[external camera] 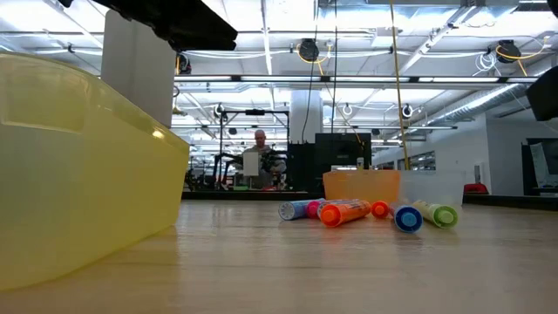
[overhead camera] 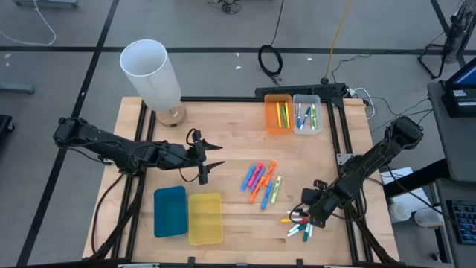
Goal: Pick & Place Markers
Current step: Put the top white and black highlighter pen into the blue bin
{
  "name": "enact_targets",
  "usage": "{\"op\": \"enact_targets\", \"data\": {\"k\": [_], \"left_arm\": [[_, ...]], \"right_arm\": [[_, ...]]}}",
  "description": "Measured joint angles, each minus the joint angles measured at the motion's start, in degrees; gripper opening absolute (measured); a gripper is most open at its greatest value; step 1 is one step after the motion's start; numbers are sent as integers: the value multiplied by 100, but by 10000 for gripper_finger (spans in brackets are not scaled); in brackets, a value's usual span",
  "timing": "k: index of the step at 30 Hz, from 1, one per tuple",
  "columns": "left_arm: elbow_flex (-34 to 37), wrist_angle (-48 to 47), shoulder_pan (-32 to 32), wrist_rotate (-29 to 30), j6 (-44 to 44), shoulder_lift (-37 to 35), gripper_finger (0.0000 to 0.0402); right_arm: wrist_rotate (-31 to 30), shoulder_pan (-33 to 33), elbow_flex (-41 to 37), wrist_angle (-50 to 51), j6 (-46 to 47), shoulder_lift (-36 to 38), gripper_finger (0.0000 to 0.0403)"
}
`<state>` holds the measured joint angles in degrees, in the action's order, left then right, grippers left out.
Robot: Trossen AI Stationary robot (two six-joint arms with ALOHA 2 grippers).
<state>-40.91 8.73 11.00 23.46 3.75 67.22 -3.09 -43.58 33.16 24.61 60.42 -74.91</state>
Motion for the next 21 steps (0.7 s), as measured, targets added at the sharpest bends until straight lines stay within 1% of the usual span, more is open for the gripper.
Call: {"op": "enact_targets", "data": {"k": [3, 6, 11, 16, 21], "left_arm": [[0, 0, 0, 0, 1, 0, 239], [0, 2, -1, 0, 1, 0, 239], [0, 1, -7, 0, 1, 0, 239], [0, 2, -7, 0, 0, 0, 239], [0, 4, -7, 0, -134, 0, 239]], "right_arm": [[-71, -41, -177, -233, 101, 15, 154], [-163, -43, -262, -145, 219, 4, 149], [-628, -48, -422, -37, 151, -5, 124], [-808, -48, -622, 0, 497, -5, 82], [-830, -48, -905, -13, 1170, -4, 25]]}}
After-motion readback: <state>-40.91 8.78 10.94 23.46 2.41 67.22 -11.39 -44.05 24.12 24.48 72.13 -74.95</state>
